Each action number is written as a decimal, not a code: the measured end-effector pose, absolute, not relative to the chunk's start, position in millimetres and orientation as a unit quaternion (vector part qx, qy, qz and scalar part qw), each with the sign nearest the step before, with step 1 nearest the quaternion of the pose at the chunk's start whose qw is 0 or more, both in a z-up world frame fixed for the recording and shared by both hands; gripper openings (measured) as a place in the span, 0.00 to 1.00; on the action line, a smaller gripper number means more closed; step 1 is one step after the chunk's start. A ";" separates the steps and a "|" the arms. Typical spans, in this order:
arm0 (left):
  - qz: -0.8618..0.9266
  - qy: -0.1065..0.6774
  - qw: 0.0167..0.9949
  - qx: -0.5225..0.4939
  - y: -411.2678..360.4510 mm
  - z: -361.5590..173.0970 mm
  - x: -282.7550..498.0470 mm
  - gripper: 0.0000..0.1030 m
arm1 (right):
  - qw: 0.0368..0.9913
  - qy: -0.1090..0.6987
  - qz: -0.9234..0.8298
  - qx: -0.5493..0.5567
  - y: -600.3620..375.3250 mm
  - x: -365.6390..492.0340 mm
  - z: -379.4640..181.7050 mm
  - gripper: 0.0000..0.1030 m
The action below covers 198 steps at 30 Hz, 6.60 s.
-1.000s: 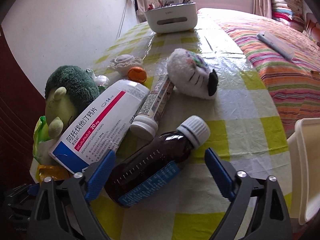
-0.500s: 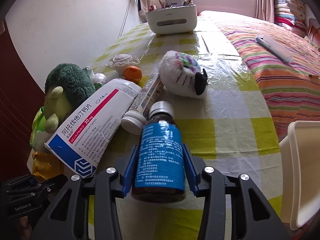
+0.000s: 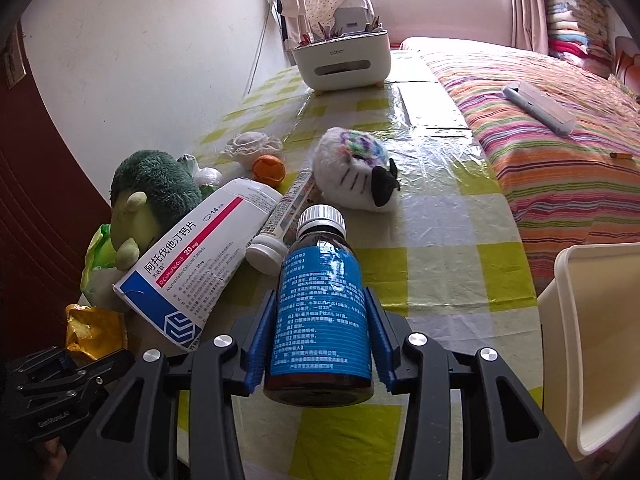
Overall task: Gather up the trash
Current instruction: 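Carry the wrapper in left tool while right tool carries the bottle toward the white bin, then open right tool to drop the bottle into the bin while left tool releases the wrapper, then grasp the green plastic bag with left tool while right tool grasps the white medicine box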
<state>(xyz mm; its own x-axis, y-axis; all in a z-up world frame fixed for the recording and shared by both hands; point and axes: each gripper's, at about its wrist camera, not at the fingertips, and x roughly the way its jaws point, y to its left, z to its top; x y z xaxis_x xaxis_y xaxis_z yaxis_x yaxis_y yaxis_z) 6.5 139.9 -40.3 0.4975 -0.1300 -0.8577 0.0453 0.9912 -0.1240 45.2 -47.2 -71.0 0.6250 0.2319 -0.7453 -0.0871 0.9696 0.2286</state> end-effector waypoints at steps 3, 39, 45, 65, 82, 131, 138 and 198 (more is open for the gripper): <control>-0.059 0.492 0.868 -0.037 133.0 -35.5 4.5 0.45 | 0.899 0.419 0.084 0.093 -54.0 42.2 -69.0 0.40; -0.158 0.463 0.872 0.026 21.0 -8.1 -5.9 0.45 | 0.931 0.333 -0.005 0.150 -151.8 -8.2 -34.2 0.41; -0.164 0.456 0.875 0.025 17.0 -1.0 -14.0 0.45 | 0.931 0.329 -0.016 0.158 -163.4 -13.0 -33.8 0.41; -0.237 0.426 0.871 0.058 -44.7 20.4 -25.2 0.45 | 0.933 0.298 -0.080 0.183 -211.5 -37.8 -29.0 0.41; -0.292 0.432 0.848 0.093 -109.2 12.6 -18.5 0.45 | 0.921 0.307 -0.139 0.197 -255.1 -59.5 -39.5 0.41; -0.350 0.478 0.794 0.133 -199.9 -30.8 18.8 0.79 | 0.898 0.191 -0.210 0.336 -325.8 -104.4 -22.8 0.76; -0.294 0.396 0.861 0.126 -110.6 7.0 16.8 0.79 | 0.920 0.208 -0.187 0.276 -286.6 -78.7 -16.9 0.76; -0.104 0.511 0.840 -0.150 274.6 -56.0 105.7 0.57 | 0.869 0.452 0.156 0.131 -0.7 83.2 -96.2 0.69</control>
<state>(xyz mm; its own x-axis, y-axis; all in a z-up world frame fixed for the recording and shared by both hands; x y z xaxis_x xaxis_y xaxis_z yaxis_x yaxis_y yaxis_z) 105.7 274.6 -56.0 0.4560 -0.3284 -0.8272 0.0222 0.9333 -0.3583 83.2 -0.7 -96.2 0.5436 0.3886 -0.7439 -0.1527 0.9174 0.3676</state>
